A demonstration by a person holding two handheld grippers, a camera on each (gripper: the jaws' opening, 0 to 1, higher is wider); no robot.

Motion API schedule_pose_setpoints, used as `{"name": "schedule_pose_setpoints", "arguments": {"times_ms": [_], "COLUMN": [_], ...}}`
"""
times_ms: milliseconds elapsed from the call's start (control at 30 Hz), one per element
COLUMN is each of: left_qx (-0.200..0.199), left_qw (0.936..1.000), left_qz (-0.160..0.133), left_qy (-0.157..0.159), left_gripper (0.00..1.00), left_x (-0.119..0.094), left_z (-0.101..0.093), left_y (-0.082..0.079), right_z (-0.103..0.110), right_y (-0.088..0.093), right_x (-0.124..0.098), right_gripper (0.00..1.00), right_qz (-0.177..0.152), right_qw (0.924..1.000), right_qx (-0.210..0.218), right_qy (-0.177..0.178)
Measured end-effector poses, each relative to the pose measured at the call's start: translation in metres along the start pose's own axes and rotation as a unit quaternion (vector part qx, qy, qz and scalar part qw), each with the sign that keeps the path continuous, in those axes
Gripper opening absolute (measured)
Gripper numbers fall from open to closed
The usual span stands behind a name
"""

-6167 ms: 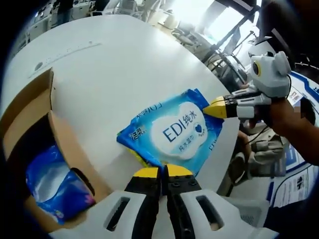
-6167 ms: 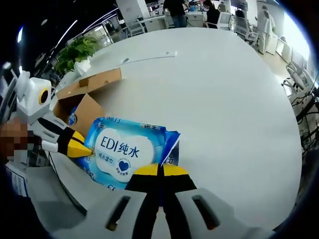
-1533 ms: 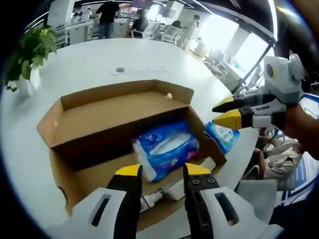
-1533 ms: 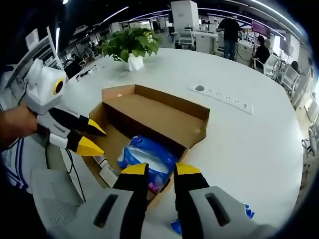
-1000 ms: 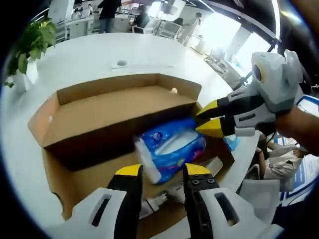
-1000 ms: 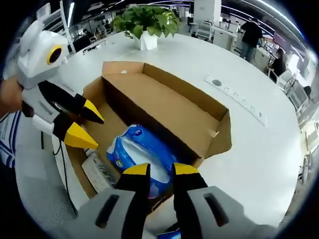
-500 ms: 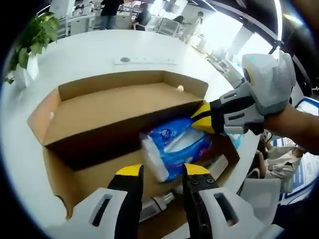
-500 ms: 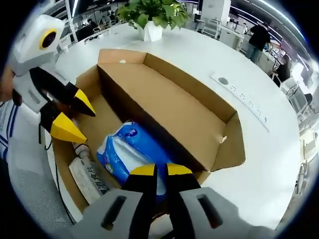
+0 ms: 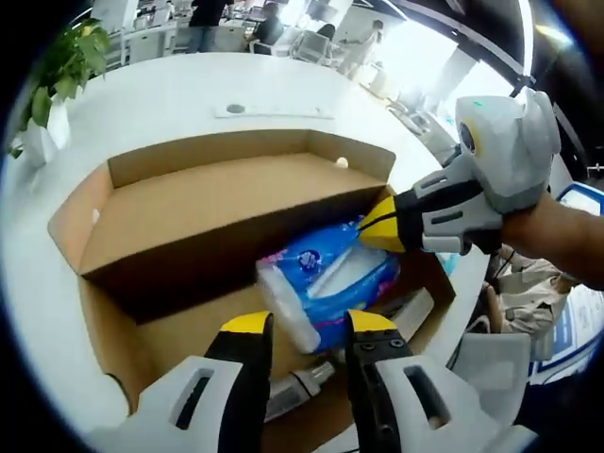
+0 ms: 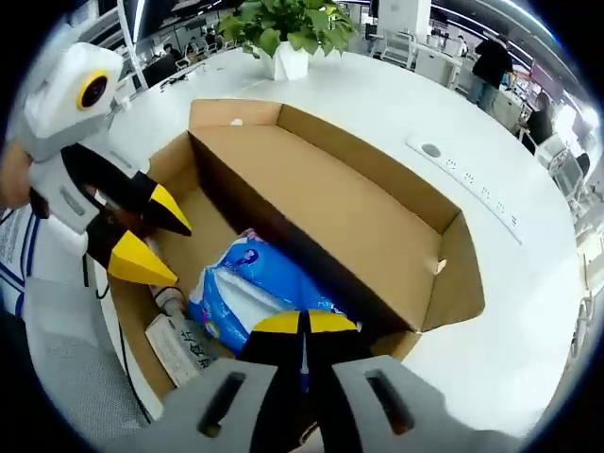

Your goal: Operate the shoe box by opening the lid, removing the specified soft item, and placing it in the target area until the item is outside and the box remains undamaged.

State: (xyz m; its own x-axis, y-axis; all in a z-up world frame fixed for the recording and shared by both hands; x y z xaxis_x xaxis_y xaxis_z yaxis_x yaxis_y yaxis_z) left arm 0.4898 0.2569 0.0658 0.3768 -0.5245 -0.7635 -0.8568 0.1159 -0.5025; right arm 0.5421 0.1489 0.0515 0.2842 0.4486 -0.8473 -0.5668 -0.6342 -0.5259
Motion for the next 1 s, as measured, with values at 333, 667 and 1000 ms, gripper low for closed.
{"name": "schedule_pose_setpoints", "arguments": {"times_ms": [333,667,1000], "left_qx": [-0.007,-0.022,-0.048], "left_qw": [0.9999,0.9996,0.9983], "left_qz": [0.006,0.007,0.016], "left_qy": [-0.008,-0.016,-0.027], "left_gripper": [0.29,0.29,0.25], "left_x": [-0.003,0.005,0.017], "left_z": [0.012,0.021,0.032], "left_y": [0.004,0.008,0.016], "right_z": [0.01,0.017,0.02], "right_y": [-0.011,-0.015,-0.019], "right_x": [0.007,0.006,0.0], "right_gripper": [0.0,0.0,0.3], "right_qz": [-0.002,-0.017,-0.044], "right_qw": [0.998,0.9962,0.9949], "right_qx": [0.063,0.083,0.082], "right_qy": [-0.011,-0.019,-0.039]}}
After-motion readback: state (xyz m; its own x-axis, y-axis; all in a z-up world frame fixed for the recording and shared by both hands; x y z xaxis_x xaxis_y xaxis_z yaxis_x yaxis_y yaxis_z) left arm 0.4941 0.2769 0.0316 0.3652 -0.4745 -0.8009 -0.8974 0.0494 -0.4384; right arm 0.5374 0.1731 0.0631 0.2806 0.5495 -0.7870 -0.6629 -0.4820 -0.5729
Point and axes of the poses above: the point that each gripper's makers call its tool centre point, and the gripper's own axes: x roughly forward along the fingers, z roughly to its left, y roughly out of its underside, the point moved 4 cm from there along -x, roughly backward along the fingers, and after that the axes turned 2 degrees about y, right-handed, at the moved point
